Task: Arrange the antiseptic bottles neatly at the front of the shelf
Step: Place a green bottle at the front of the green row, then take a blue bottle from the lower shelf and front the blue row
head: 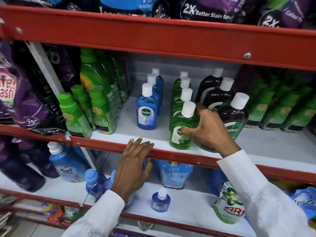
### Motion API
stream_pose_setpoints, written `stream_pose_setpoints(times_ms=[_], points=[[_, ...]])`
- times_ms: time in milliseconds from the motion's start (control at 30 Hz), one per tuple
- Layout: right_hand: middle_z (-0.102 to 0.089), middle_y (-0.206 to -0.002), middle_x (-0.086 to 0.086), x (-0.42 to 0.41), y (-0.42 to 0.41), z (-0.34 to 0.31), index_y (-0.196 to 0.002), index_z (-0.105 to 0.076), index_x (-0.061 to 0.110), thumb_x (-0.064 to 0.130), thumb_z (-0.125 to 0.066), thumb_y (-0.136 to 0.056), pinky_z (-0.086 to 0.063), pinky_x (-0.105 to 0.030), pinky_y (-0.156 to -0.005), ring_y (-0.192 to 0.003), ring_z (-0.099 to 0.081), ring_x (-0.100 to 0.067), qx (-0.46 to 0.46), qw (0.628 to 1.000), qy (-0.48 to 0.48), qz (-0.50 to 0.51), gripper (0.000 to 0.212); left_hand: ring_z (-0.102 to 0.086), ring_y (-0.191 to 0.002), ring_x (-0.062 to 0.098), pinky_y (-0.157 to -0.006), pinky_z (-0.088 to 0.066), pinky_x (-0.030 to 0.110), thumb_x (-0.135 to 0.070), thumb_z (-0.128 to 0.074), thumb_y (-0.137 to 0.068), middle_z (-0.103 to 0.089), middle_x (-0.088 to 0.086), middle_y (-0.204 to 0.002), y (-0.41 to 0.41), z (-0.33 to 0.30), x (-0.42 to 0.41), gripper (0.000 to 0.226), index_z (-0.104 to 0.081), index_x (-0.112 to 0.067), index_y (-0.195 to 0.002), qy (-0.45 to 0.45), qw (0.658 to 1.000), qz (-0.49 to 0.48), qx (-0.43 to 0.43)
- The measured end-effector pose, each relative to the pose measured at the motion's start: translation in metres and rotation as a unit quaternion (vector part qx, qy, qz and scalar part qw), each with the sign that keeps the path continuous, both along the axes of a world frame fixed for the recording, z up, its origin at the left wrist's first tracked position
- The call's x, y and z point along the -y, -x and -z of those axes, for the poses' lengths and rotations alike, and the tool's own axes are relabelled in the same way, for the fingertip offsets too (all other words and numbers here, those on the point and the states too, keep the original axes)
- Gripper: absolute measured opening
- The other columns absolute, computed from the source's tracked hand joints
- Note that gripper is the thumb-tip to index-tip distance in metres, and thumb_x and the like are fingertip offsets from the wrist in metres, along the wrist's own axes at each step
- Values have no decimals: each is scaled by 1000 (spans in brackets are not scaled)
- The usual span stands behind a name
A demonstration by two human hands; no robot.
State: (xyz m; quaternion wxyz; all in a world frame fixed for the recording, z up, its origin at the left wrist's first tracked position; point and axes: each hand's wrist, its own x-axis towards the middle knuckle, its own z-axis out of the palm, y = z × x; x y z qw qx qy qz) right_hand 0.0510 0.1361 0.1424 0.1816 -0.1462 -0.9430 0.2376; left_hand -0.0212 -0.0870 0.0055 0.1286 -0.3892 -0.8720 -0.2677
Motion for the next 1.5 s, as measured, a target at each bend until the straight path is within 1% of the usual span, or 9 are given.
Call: stream_pose_setpoints(times_ms=[67,200,367,567,700,833,1033,1267,1500], points=[[-72,-94,1,0,0,3,-112,-58,21,34,-84,-69,-48,-26,-66,-78,-65,-18,-8,1000,9,-4,52,-48,-137,21,-125,-12,34,-22,-66,-83,-63,-1,-136,0,-1,2,53,-54,-23,-134,16,1000,3,-15],[-65,-99,10,-2,-8,12,-130,-51,21,28,-86,-68,-39,5,-65,-70,-56,1,-47,998,46,-1,71,-45,-139,22,-125,-17,40,-31,-55,-87,-61,3,-138,6,-3,14,49,-54,-21,-135,27,999,-21,-24],[-50,-150,2,8,-33,22,-153,-27,17,29,-89,-70,-38,-19,-108,-130,-50,-6,-125,991,56,5,104,-44,-139,25,-126,-18,42,-32,-53,-87,-59,5,-141,18,-1,36,51,-51,-22,-137,42,998,-46,-32],[-65,-120,0,33,-83,78,-121,-63,11,17,-73,-86,-43,-20,-101,-111,-58,-8,-338,939,-68,-21,36,-46,-137,27,-123,-26,49,-33,-49,-85,-59,7,-139,26,-1,59,53,-52,-20,-136,43,995,-84,-33],[-67,-114,4,44,-81,149,-118,-66,20,15,-74,-84,-41,-15,-100,-110,-58,-5,-140,981,-22,-132,35,-48,-132,27,-124,-25,48,-29,-53,-86,-59,8,-135,24,2,59,51,-52,-18,-136,26,995,-94,-28],[-58,-137,5,47,-58,211,-137,-49,29,44,-76,-77,-43,-27,-105,-127,-53,-15,145,977,35,-155,68,-46,-134,28,-125,-23,45,-24,-60,-86,-58,9,-133,19,3,52,49,-53,-15,-134,-17,994,-104,-4],[-75,-105,5,52,-36,263,-110,-67,27,31,-87,-65,-55,-33,-85,-93,-66,-13,195,963,150,-110,49,-40,-141,27,-123,-27,48,-21,-63,-85,-54,9,-141,16,2,55,54,-50,-16,-137,-18,995,-97,25],[-76,-89,9,65,-40,214,-95,-71,22,32,-85,-61,-58,-31,-74,-80,-68,-9,116,974,170,-93,39,-49,-134,22,-127,-12,37,-35,-51,-86,-62,5,-136,34,-8,74,49,-56,-21,-132,16,996,-92,13],[-76,-98,21,89,-39,73,-104,-69,30,28,-87,-61,-51,-9,-75,-87,-71,1,-101,963,224,-114,47,-55,-124,21,-122,-31,40,-22,-61,-84,-67,6,-128,46,-15,92,42,-63,-17,-125,-38,995,-84,37]])
